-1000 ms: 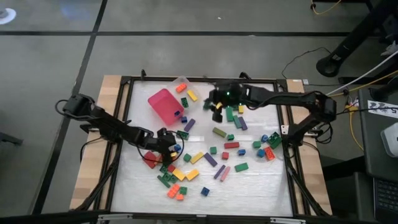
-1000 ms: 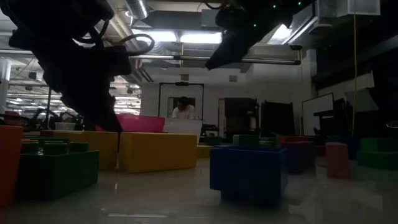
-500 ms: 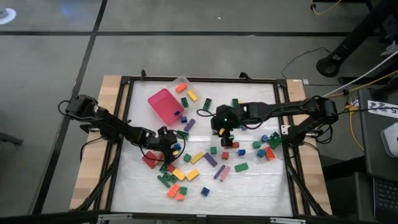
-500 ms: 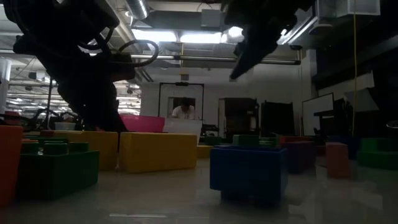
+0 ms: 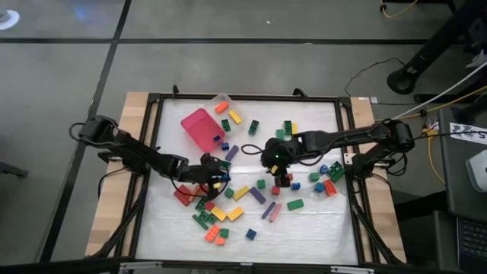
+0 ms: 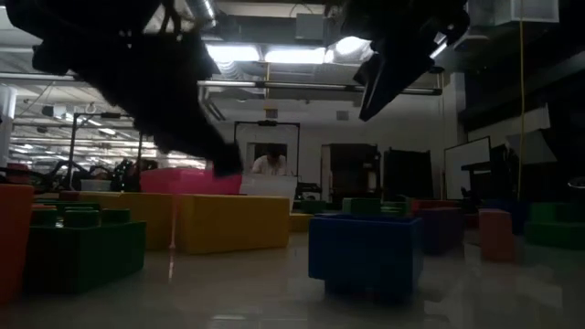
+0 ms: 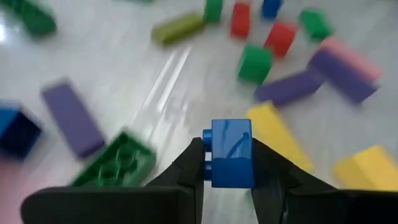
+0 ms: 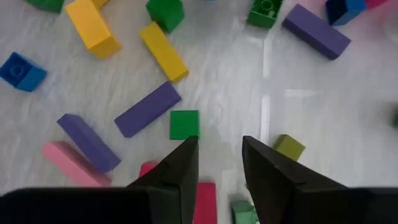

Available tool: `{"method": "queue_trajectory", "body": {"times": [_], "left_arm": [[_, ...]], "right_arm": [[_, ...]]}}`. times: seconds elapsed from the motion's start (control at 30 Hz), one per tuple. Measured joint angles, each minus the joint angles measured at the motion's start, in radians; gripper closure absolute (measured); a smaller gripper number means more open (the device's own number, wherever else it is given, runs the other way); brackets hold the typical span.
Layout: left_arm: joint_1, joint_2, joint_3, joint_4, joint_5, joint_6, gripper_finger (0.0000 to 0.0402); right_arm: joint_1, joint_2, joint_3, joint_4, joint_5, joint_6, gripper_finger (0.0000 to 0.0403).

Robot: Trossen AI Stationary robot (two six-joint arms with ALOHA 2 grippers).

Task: Sort blocks by size
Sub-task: Put the small blue game piece into the pink bin

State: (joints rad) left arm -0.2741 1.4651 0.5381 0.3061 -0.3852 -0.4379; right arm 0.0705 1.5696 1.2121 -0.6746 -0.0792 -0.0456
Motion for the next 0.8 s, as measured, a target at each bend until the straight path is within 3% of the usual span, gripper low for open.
{"method": "queue_trajectory", "body": {"times": [0.13, 0.27, 0.47, 0.8], "left_arm": [[0.026, -0.068, 0.0, 0.027, -0.018, 0.055, 0.0327], [0.075, -0.159, 0.001, -0.011, -0.101, 0.104, 0.0323], [0.195, -0.271, 0.001, -0.165, -0.233, 0.13, 0.0318], [0.373, -0.287, 0.0, -0.395, -0.24, 0.087, 0.0315]], "right_arm": [[0.011, 0.0, 0.0, 0.0, 0.003, 0.013, 0.0257], [0.011, 0.001, 0.0, -0.001, 0.05, 0.071, 0.023], [0.008, 0.001, -0.029, -0.018, 0.142, 0.176, 0.0205], [0.008, 0.002, -0.145, 0.05, 0.215, 0.225, 0.0203]]}}
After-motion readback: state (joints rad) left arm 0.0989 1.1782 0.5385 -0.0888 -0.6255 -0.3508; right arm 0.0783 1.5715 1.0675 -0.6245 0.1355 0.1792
